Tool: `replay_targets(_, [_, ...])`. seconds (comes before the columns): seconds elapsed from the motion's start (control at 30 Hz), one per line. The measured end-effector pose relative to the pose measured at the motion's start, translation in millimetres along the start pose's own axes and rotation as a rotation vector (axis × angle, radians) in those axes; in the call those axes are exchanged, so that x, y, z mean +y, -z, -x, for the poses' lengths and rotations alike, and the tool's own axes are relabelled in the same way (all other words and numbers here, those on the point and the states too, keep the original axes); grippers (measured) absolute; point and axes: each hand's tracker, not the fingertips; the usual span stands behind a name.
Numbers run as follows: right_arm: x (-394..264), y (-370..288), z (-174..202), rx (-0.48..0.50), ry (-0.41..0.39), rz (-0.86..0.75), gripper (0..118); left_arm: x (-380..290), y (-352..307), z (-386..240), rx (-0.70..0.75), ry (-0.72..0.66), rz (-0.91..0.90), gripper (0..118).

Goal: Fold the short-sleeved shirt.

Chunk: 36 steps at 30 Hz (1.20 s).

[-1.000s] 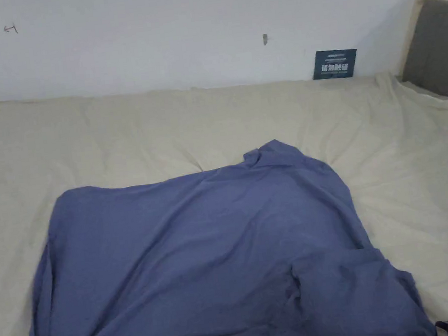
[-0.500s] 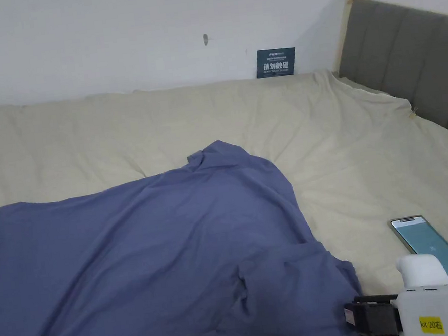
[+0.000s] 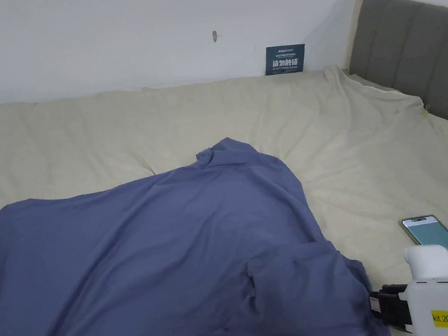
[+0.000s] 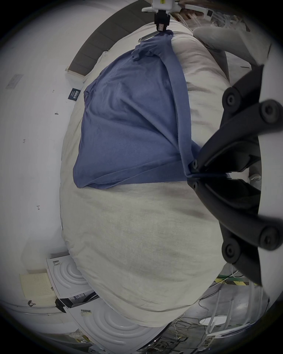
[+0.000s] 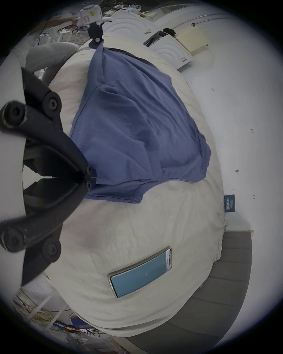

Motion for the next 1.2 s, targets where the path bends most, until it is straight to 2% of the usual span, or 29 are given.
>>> replay_targets(0.2, [5.4, 3.5, -3.1, -0.008, 0.02, -0.017, 1, -1.1, -1.0, 0.7, -0.005, -0.013, -0.001, 4])
replay_targets(0.3, [9.0, 6.3, -5.7, 0.003, 0.044, 0.0, 47, -0.3, -2.2, 0.2, 0.0, -0.006, 0.001, 4])
replay_targets(0.4, [9.5, 12.4, -8.3, 0.027, 0.074, 0.002, 69, -0.1, -3.0, -0.2, 0.001, -0.003, 0.001, 4])
replay_targets(0.43, [9.9, 14.3, -7.8, 0.022, 0.074, 0.007, 69, 0.0, -2.8, -0.2, -0.001, -0.004, 0.001, 4])
replay_targets(0.53, [8.8, 20.9, -4.7, 0.004, 0.043, 0.029, 67, -0.4, -2.2, 0.3, -0.001, -0.007, 0.006, 4])
replay_targets(0.57, [7.4, 23.2, -3.5, 0.007, 0.034, 0.039, 63, -0.6, -2.1, 0.1, 0.0, -0.005, 0.008, 4])
replay_targets(0.67, [3.8, 26.6, 3.0, 0.046, 0.011, 0.057, 4, -1.3, -1.1, 0.1, 0.0, -0.005, 0.014, 4])
replay_targets(0.7, [2.7, 28.6, 6.1, 0.037, 0.015, 0.055, 1, -1.4, -0.9, 0.0, 0.002, -0.008, 0.016, 4])
replay_targets(0.93, [5.2, 20.0, 5.1, 0.04, -0.011, 0.026, 0, 2.1, -0.9, 0.4, 0.002, -0.004, 0.024, 4])
replay_targets(0.97, [8.6, 16.0, 3.2, 0.033, 0.015, 0.003, 0, 4.1, -0.5, 0.7, 0.003, -0.004, 0.023, 4])
replay_targets(1.2, [47.5, 0.9, -2.8, 0.06, 0.029, -0.056, 0, 39.9, 4.0, 2.4, -0.001, -0.007, -0.022, 4])
